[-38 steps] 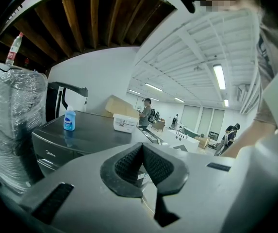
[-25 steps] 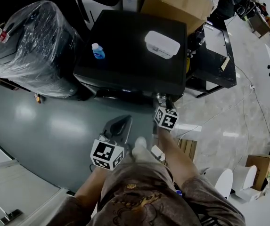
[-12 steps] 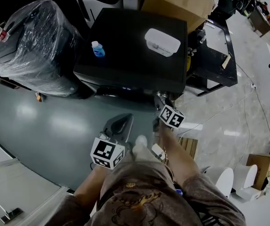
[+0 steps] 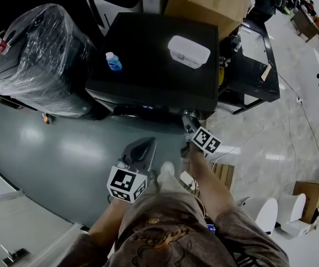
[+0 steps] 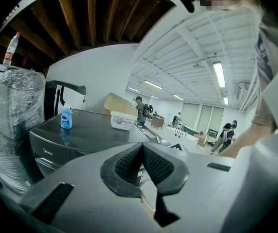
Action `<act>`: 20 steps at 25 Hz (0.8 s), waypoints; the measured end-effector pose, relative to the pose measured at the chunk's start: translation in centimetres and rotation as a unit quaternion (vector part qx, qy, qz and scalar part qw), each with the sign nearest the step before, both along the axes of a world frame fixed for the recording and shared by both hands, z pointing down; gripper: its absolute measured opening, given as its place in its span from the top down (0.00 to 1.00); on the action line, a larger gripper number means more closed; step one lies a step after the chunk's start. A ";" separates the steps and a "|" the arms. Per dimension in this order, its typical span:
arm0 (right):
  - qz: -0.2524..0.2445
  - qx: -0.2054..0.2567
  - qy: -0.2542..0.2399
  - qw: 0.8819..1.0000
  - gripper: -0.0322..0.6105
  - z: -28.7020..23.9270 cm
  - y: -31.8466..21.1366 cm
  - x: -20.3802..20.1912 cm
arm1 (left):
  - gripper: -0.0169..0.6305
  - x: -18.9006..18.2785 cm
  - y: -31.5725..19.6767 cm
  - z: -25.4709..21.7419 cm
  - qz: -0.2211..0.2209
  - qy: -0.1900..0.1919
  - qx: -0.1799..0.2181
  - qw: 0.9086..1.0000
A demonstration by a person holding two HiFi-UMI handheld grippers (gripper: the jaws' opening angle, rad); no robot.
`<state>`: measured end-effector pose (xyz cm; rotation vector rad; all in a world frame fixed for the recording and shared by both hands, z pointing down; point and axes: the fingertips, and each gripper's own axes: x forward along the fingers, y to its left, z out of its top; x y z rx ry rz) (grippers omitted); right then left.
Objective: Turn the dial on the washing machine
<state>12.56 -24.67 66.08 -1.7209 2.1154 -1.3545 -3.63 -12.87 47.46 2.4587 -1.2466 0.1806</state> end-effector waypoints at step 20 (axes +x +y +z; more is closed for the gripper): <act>0.085 0.006 -0.250 0.965 0.54 0.7 0.1 0.4 | 0.97 0.5 0.3 0.6 0.006 -0.011 -0.009 1.000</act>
